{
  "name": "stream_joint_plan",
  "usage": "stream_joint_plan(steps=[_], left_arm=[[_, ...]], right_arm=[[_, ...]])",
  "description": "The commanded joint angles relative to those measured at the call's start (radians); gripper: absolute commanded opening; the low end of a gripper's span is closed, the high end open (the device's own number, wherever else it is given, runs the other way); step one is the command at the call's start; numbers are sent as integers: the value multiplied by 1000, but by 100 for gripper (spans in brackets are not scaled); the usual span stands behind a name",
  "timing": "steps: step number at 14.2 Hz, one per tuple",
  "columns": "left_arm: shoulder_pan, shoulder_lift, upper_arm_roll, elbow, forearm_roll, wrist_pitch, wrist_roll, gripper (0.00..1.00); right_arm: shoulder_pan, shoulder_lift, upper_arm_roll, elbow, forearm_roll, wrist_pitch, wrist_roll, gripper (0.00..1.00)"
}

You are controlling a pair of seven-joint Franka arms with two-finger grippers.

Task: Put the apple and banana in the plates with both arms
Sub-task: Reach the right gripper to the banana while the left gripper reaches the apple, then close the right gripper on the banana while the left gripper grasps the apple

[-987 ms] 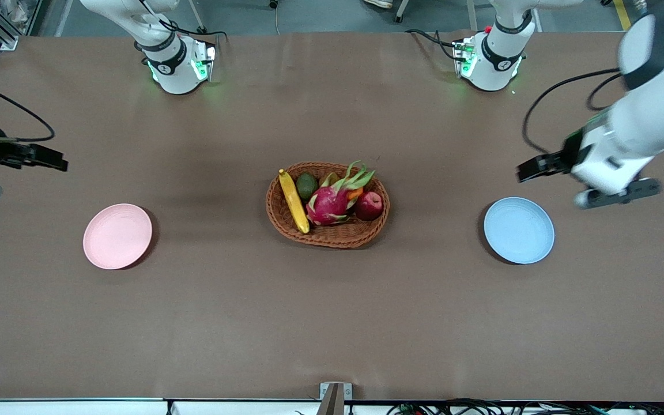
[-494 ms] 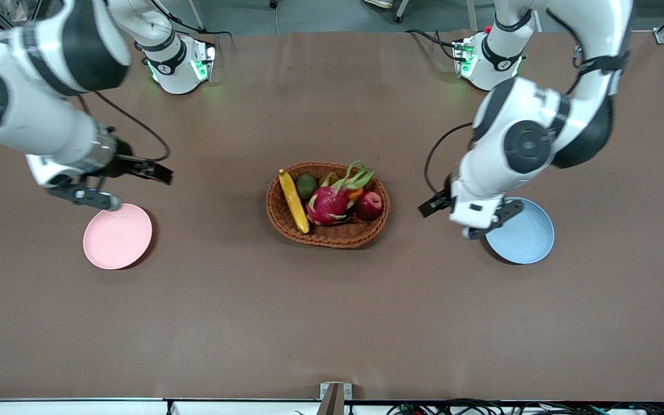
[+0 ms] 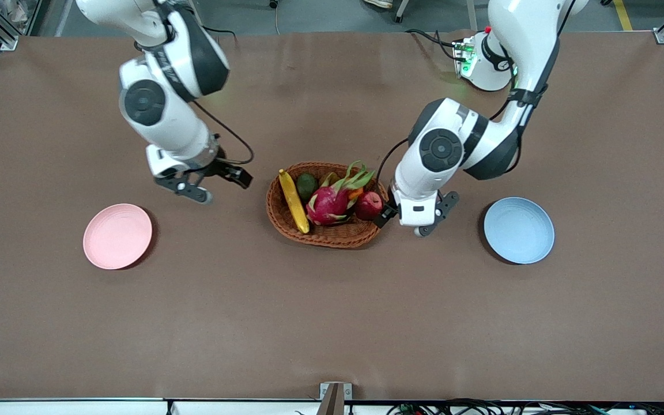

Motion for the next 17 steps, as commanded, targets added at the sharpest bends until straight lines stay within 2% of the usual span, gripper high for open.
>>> stream_joint_plan(steps=[1, 5, 9, 14, 17], left_arm=[[-26, -4, 7, -73, -2, 110, -68, 100], [-52, 29, 7, -112, -2, 177, -105, 100], [-69, 40, 6, -135, -6, 220, -105, 100], [-92, 66, 6, -140, -16, 220, -105, 100], [-101, 74, 4, -140, -16, 220, -105, 100]], right_arm=[[85, 59, -11, -19, 7, 89, 124, 100], [148, 131, -11, -23, 7, 161, 180, 99], [174, 140, -11, -47, 5, 169, 180, 92], [191, 142, -11, -61, 4, 172, 180, 72], [192, 142, -11, -67, 4, 174, 180, 55]])
